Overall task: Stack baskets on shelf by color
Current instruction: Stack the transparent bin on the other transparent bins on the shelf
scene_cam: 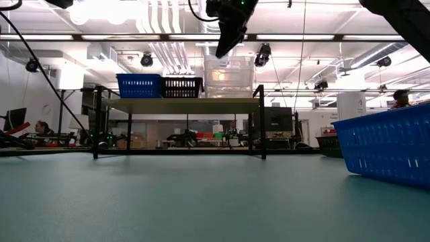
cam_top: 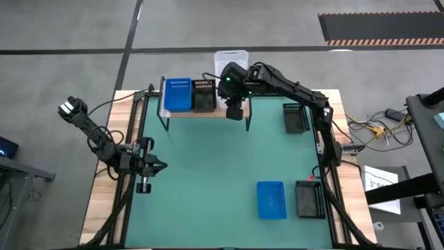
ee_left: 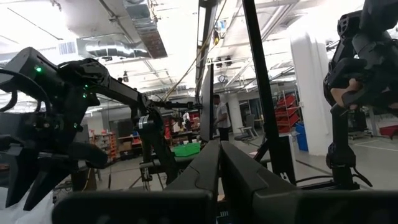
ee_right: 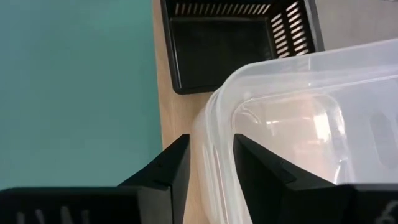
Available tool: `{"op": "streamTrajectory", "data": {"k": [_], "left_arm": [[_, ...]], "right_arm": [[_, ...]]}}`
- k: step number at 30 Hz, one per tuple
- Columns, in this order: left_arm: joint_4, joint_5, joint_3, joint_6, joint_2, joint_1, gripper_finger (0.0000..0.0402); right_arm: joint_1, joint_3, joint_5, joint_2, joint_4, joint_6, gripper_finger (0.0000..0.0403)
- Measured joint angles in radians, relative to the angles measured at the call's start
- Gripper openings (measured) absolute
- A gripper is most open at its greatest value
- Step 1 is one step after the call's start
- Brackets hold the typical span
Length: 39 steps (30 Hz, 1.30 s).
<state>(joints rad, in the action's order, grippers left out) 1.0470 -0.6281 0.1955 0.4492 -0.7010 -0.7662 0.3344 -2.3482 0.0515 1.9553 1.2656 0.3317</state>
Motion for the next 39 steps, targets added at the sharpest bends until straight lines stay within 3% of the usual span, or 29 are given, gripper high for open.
{"op": "streamTrajectory", "data": {"k": [5,12,39], "left_arm": [[0.000,0.000,0.002,0.000,-0.001,0.000,0.0000],[0.000,0.000,0.002,0.000,-0.001,0.000,0.0000],[0.015,0.000,0.002,0.000,-0.003,0.000,0.0000]], "right_arm": [[0.000,0.000,0.001,-0.001,-0.006,0.000,0.0087],[0.000,0.000,0.004,-0.001,-0.007,0.018,0.0015],[0.000,-0.008,0.033,-0.107,-0.014,0.052,0.0009]]}}
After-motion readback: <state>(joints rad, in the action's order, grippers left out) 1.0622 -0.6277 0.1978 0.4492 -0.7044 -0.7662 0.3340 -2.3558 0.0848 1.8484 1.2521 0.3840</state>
